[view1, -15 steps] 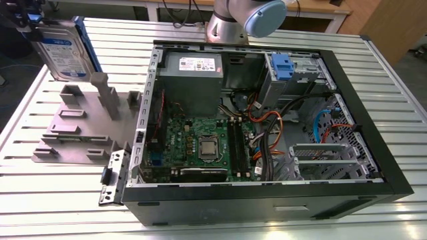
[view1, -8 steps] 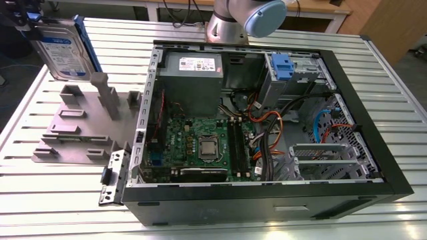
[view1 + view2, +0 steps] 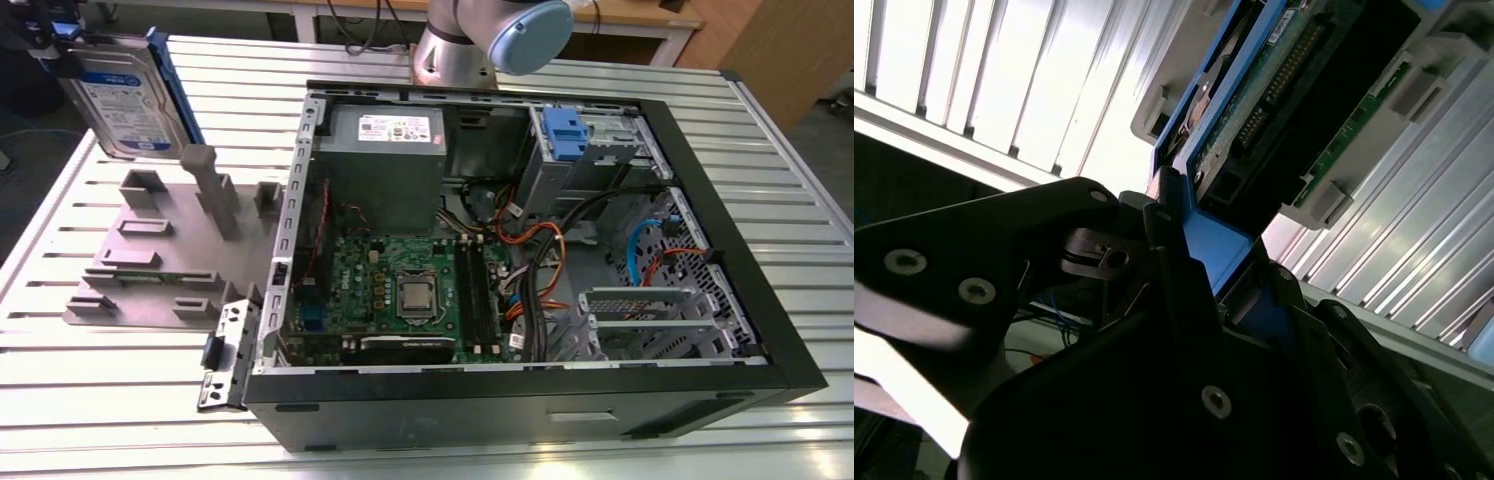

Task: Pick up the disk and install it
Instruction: 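Pick up the disk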

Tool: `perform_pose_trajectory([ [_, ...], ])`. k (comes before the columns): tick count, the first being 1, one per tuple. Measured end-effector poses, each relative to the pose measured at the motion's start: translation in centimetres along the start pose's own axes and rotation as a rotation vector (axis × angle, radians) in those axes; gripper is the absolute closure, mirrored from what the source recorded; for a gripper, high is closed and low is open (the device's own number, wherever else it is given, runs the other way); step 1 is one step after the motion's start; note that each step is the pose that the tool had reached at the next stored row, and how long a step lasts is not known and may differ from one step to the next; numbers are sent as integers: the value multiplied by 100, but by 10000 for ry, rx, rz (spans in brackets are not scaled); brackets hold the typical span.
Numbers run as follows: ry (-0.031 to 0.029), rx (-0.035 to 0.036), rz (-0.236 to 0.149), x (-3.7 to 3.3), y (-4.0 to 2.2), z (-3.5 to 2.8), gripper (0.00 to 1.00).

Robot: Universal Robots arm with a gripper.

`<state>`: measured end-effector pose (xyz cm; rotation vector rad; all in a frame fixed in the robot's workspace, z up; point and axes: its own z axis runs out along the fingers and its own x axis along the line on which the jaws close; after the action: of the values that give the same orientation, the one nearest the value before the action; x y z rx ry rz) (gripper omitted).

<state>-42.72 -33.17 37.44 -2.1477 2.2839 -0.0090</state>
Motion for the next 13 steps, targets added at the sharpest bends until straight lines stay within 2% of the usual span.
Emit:
perform_pose_trajectory([
  [13, 0, 2, 0, 0, 0, -42, 64],
])
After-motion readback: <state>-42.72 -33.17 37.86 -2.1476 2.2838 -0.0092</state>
